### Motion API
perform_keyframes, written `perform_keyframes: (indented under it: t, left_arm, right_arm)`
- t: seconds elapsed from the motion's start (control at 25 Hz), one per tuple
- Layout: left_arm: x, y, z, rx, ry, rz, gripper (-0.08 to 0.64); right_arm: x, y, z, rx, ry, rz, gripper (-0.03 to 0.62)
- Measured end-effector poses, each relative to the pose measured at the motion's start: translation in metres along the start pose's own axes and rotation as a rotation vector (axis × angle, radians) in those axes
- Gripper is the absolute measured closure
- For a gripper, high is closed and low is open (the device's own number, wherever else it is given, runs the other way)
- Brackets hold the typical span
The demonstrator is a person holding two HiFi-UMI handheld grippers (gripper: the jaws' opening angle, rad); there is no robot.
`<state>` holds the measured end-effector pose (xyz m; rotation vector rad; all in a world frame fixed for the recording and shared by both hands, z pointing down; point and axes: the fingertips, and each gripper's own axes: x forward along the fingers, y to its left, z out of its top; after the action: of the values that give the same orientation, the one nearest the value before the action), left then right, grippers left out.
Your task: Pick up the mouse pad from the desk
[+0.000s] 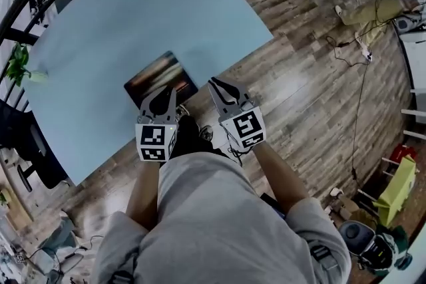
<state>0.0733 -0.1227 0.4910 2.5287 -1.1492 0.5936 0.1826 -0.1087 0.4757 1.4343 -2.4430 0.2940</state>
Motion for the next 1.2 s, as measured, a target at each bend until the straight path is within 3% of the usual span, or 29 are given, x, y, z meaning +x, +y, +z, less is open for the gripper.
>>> perform_keyframes:
  t: [0.24, 0.52, 0.68, 0.84, 1.2]
  left_arm:
    - [0.017, 0.031, 0.002, -0.038, 0.015, 0.017, 0.522]
    - [0.021, 0.056, -0.029, -0.063, 0.081, 0.052, 0.522]
    - [0.011, 0.050, -0.045, -0.093, 0.100, 0.125, 0.522]
    - [-0.001, 0.037, -0.067, -0.175, 0.113, 0.192, 0.522]
    - [-0.017, 0.007, -0.107, -0.234, 0.150, 0.291, 0.522]
  right_arm:
    - [0.040, 0.004, 0.003, -0.026, 0.052, 0.063, 0.558]
    - [0.075, 0.004, -0.022, -0.035, 0.118, 0.120, 0.557]
    - [0.071, 0.013, -0.039, -0.057, 0.154, 0.207, 0.557]
    - [0.072, 0.018, -0.046, -0.085, 0.173, 0.292, 0.557]
    - [0.054, 0.026, -0.073, -0.093, 0.194, 0.370, 0.557]
